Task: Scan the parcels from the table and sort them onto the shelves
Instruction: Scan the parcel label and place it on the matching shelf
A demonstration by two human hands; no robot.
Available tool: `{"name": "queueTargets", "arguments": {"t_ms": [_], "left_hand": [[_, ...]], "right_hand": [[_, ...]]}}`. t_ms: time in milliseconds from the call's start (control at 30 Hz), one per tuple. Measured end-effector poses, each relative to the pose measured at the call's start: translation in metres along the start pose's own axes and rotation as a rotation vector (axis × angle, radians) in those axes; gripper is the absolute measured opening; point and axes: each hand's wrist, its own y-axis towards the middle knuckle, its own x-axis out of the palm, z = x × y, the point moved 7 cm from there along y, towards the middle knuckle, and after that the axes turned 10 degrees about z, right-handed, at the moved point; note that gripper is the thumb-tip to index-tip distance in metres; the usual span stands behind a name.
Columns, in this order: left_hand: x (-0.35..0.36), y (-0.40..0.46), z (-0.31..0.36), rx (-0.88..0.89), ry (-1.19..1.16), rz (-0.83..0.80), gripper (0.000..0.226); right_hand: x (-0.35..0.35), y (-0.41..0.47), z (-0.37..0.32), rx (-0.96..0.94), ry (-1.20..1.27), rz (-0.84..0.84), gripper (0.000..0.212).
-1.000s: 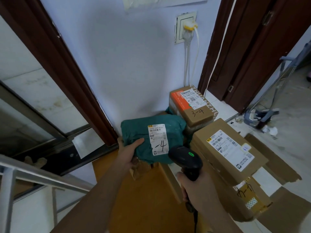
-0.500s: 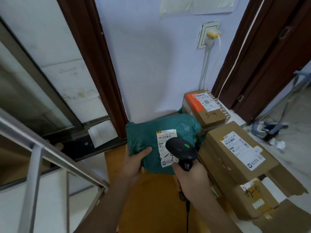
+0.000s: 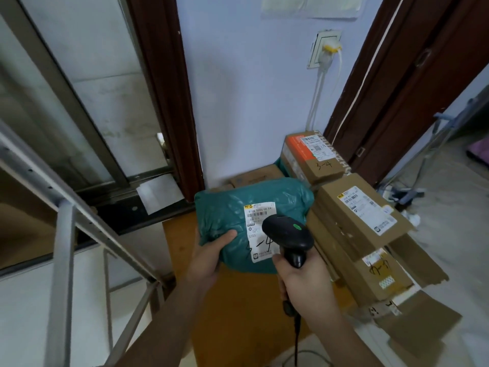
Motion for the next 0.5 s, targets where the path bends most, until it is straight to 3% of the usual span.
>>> {"name": "queueTargets", "arguments": {"t_ms": [233,500], "left_hand": [[-0.039,-0.058,0.005,0.030,-0.084,0.128,0.066],[-0.082,-0.185,-0.022,0.129,-0.214,0.307,0.072]], "right_hand": [[-0.008,-0.029,-0.012,-0.188,-0.100,-0.104,0.017],[-0.026,-0.093,-0.016,-0.483,-0.161,-0.404,0.018]]}}
